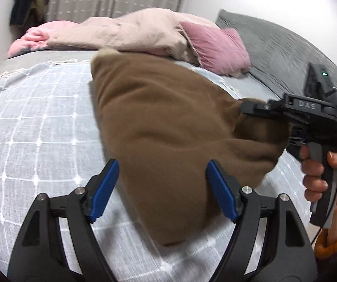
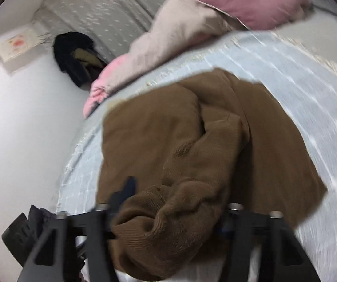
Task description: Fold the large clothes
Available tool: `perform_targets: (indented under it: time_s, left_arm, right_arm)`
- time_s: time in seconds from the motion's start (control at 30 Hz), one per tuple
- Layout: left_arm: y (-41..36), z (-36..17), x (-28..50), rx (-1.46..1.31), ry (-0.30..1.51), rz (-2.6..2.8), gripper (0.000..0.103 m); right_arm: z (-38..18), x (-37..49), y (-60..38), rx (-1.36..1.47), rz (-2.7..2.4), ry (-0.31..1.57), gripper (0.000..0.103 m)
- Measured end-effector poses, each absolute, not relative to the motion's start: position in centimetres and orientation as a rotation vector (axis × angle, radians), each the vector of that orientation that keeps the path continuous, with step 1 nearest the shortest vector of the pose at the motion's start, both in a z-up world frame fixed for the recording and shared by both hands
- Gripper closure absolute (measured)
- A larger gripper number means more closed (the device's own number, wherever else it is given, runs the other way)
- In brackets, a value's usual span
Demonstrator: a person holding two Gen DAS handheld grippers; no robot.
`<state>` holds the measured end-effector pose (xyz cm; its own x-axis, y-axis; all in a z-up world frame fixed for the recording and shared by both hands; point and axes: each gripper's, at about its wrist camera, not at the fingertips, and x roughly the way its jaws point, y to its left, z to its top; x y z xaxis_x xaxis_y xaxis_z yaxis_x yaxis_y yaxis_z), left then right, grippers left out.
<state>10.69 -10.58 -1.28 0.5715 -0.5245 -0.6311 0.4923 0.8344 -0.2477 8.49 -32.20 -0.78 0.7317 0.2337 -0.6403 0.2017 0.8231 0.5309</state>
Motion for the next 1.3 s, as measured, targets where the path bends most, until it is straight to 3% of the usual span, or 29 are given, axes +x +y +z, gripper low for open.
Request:
perform_targets:
  time_s: [0.03, 0.1, 0.23, 0.33, 0.5, 0.53, 0.6, 0.8, 0.9, 1.13, 1.23, 1.27, 1.3]
  left_arm:
    - [-10.7, -0.9, 11.0, -0.057, 0.751, -0.589, 0.026]
    - [-11.0, 0.1, 11.3, -0.074, 0.721, -0.604, 0.026]
    - [-12.2, 1.6, 11.6, -0.055, 0.664, -0.615, 0.026]
    - [-13.7, 1.2, 11.7, -0.049, 0.674, -0.649, 0.026]
    - [-16.8, -2.0, 12.2, -0.022, 0.774, -0.682, 0.025]
    - [-16.8, -1.9, 12.1, -0.036, 0.77, -0.684, 0.025]
    - [-16.8, -1.6, 12.0, -0.053, 0.764, -0.677, 0.025]
    - [-18.3, 0.3, 11.3, 0.014, 0.697, -0.699, 0.026]
    - [-19.1, 0.6, 11.3, 0.039, 0.688, -0.722, 0.026]
    - [-19.6, 0.1, 12.4, 0.049, 0.701, -0.731, 0.026]
    - [-19.5, -0.2, 13.2, 0.041, 0.701, -0.712, 0.026]
    - [-19.4, -0.3, 13.5, 0.033, 0.701, -0.709, 0.026]
    - [-19.3, -0.3, 13.8, 0.022, 0.699, -0.706, 0.026]
  right_arm:
    - [-0.1, 8.6, -32.2, 0.613, 0.031, 0.727, 0.071]
    - [2.4, 7.5, -32.2, 0.584, 0.053, 0.617, 0.077]
    - [6.7, 3.8, -34.3, 0.581, 0.04, 0.405, 0.079]
    - [6.0, 2.3, -38.6, 0.689, -0.006, 0.351, 0.078]
    - [-5.0, 3.9, -45.6, 0.882, -0.324, 0.815, 0.047]
    - [-6.5, 3.2, -46.6, 0.993, -0.302, 0.813, 0.045]
    - [-6.5, 1.2, -48.3, 1.157, -0.236, 0.706, 0.045]
    - [0.5, -0.6, -47.7, 0.92, -0.273, 0.479, 0.045]
    - [2.1, 2.3, -46.3, 0.874, -0.149, 0.464, 0.045]
    - [0.2, 14.3, -43.9, 0.644, -0.188, 0.751, 0.045]
    - [-2.4, 15.0, -42.8, 0.61, -0.125, 0.882, 0.045]
    - [-2.9, 15.6, -42.0, 0.569, -0.102, 0.919, 0.047]
    - [-2.8, 16.3, -40.9, 0.49, -0.111, 0.928, 0.06]
